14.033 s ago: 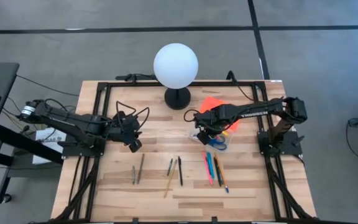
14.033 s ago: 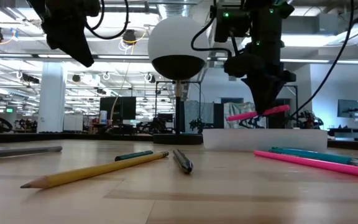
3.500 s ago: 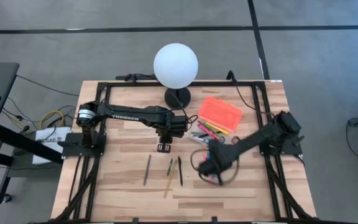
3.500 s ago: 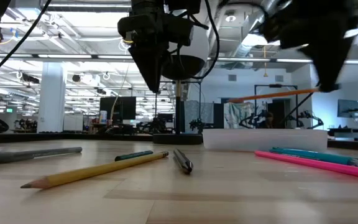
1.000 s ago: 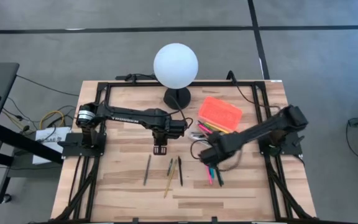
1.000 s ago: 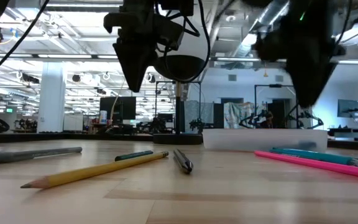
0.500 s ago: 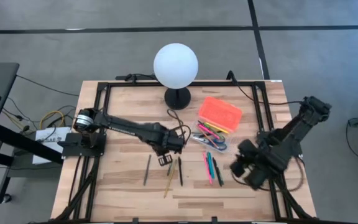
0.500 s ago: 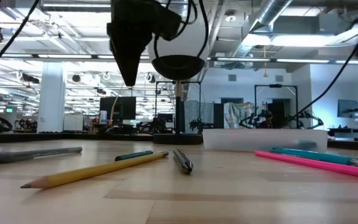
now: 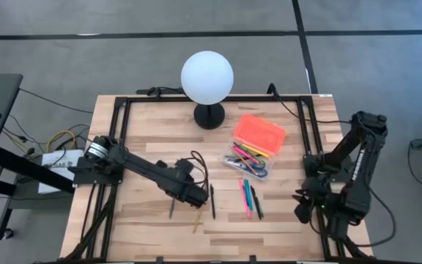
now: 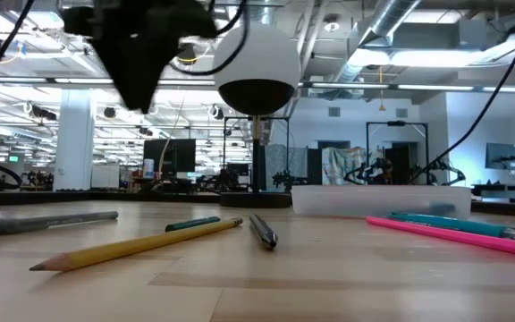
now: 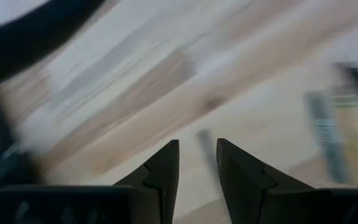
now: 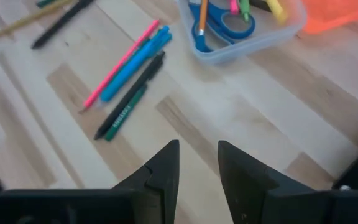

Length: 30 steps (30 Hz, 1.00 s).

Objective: Pick & place school supplies into a supply box
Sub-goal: Put the gray pen into the orange supply box

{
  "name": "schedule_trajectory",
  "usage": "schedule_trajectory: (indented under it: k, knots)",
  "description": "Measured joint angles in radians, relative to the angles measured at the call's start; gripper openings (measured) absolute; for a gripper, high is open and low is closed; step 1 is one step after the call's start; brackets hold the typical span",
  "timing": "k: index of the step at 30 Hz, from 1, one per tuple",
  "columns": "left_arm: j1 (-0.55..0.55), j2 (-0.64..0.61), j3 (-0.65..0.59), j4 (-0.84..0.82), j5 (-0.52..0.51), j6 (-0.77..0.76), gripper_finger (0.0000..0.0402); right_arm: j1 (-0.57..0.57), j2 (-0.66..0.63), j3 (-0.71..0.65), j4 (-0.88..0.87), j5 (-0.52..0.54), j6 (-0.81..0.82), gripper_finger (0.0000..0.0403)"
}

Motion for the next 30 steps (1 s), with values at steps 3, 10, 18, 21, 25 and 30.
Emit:
schedule_trajectory:
  k: [3, 10, 18, 21, 25, 30]
  knots:
    - [-0.006, -0.001, -0.041, -0.024, 0.042, -0.085, 0.0102, 0.016, 0.0, 0.0, 0.01, 0.026, 0.014, 0.0102]
    - [-0.018, -0.006, -0.211, 0.154, 0.143, -0.138, 0.0103, 0.027, 0.001, 0.0, 0.069, 0.034, -0.014, 0.0102]
    - [-0.044, -0.006, -0.365, 0.361, 0.156, -0.178, 0.0103, 0.052, 0.002, 0.0, 0.102, 0.033, -0.018, 0.0102]
    - [-0.045, -0.006, -0.408, 0.433, 0.166, -0.178, 0.0106, 0.052, 0.002, 0.0, 0.105, 0.03, -0.019, 0.0102]
    - [-0.045, -0.006, -0.426, 0.476, 0.161, -0.185, 0.011, 0.052, 0.002, 0.0, 0.107, 0.03, -0.02, 0.0102]
    - [-0.045, -0.01, -0.421, 0.473, 0.141, -0.185, 0.011, 0.051, 0.002, 0.0, 0.105, 0.03, -0.02, 0.0102]
